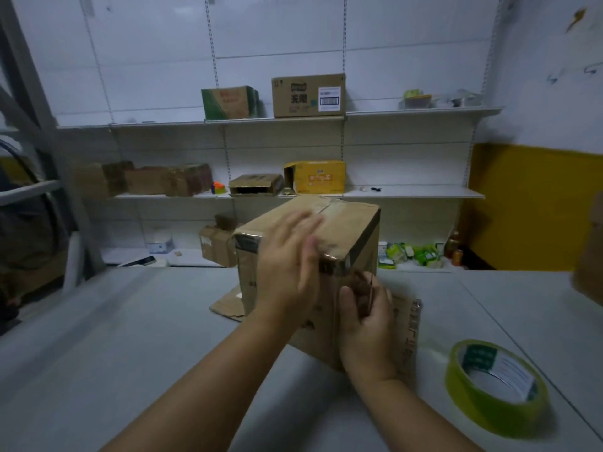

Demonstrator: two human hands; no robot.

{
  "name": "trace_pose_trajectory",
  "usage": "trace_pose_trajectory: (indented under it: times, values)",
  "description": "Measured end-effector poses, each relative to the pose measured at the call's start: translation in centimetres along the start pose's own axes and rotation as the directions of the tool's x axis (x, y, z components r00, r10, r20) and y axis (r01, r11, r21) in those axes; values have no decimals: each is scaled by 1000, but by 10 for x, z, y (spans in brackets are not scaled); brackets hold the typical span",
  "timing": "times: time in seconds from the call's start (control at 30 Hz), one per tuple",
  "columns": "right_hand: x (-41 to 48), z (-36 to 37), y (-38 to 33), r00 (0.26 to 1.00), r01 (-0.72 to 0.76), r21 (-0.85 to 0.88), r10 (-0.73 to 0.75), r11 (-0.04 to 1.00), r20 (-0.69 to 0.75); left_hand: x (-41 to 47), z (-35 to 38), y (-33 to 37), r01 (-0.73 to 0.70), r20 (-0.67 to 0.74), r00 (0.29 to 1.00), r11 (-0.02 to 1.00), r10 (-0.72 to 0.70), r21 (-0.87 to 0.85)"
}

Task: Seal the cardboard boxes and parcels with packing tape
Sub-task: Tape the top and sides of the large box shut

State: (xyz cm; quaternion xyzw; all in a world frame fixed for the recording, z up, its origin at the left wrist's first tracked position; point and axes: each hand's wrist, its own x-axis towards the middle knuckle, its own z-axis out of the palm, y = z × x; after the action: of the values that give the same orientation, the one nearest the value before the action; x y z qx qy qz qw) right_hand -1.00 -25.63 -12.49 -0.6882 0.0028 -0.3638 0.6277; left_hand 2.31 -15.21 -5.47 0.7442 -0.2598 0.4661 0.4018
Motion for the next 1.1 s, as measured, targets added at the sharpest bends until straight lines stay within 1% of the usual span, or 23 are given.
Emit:
trace_pose_trajectory:
  times: [0.03, 0.07, 0.1, 0.13, 0.2, 0.23, 0.27, 0.3, 0.37, 0.47, 0.6, 0.7, 0.73, 0.77, 0.8, 0.83, 0.87, 0.9, 0.93, 0.97, 1.0, 1.03, 1.1]
  values:
    - [1, -4, -4, 1000, 23, -14, -23, 1000, 3, 3, -9, -10, 93, -95, 991, 995, -96, -39]
    - [4, -8, -12, 999, 46, -21, -46, 999, 4, 6, -18, -23, 225, -183, 954, 970, -239, -95]
    - [8, -13, -23, 997, 71, -27, -71, 997, 5, 11, -24, -34, 369, -219, 891, 915, -398, -165]
    - [14, -16, -35, 994, 108, -43, -107, 993, 13, 15, -27, -45, 494, -189, 823, 839, -536, -229]
    - [31, -18, -53, 968, 246, -113, -238, 963, 81, 21, -24, -61, 632, -24, 746, 718, -666, -292]
    - [38, -16, -57, 950, 299, -164, -277, 940, 143, 21, -20, -63, 664, 32, 724, 684, -689, -302]
    - [43, -13, -58, 936, 334, -225, -294, 915, 195, 20, -15, -62, 677, 28, 709, 669, -705, -305]
    - [46, -9, -55, 925, 368, -280, -317, 887, 211, 18, -10, -60, 678, -24, 696, 667, -718, -307]
    - [46, -4, -46, 902, 432, -325, -403, 841, 155, 14, -2, -56, 682, -166, 661, 678, -732, -274]
    - [46, 0, -37, 879, 470, -319, -470, 823, 83, 12, 6, -52, 727, -228, 592, 634, -773, -264]
    - [48, -1, -37, 869, 485, -334, -487, 808, 85, 7, 13, -55, 724, -204, 606, 639, -769, -261]
    - [46, -5, -45, 910, 412, -278, -378, 868, 168, 14, 4, -54, 728, -216, 614, 651, -759, -217]
    - [46, -10, -51, 931, 336, -224, -287, 915, 226, 17, -3, -47, 692, -255, 643, 690, -722, -212]
    - [47, -18, -58, 943, 225, -163, -172, 961, 286, 19, -11, -36, 612, -289, 707, 763, -646, -208]
    - [48, -28, -64, 947, 108, -128, -63, 986, 315, 21, -18, -20, 493, -280, 801, 848, -530, -194]
    - [50, -42, -69, 955, 21, -128, 18, 991, 297, 21, -24, 1, 369, -195, 894, 911, -403, -186]
    - [54, -57, -70, 966, -35, -163, 76, 986, 248, 20, -27, 24, 282, -27, 956, 945, -291, -168]
    - [59, -73, -68, 969, -88, -215, 133, 973, 206, 19, -26, 45, 219, 189, 961, 972, -200, -85]
    - [64, -88, -65, 966, -135, -275, 189, 952, 177, 17, -21, 59, 121, 397, 906, 989, -147, 89]
    - [69, -104, -59, 960, -172, -337, 234, 926, 154, 17, -14, 66, -17, 546, 822, 952, -161, 306]
    - [73, -119, -52, 955, -186, -399, 261, 898, 143, 19, -7, 68, -136, 611, 764, 873, -209, 469]
    - [75, -133, -46, 951, -183, -467, 277, 865, 141, 23, -3, 69, -199, 628, 736, 806, -253, 557]
    - [77, -162, -32, 953, -122, -604, 262, 788, 150, 30, -3, 63, -210, 622, 735, 781, -270, 588]
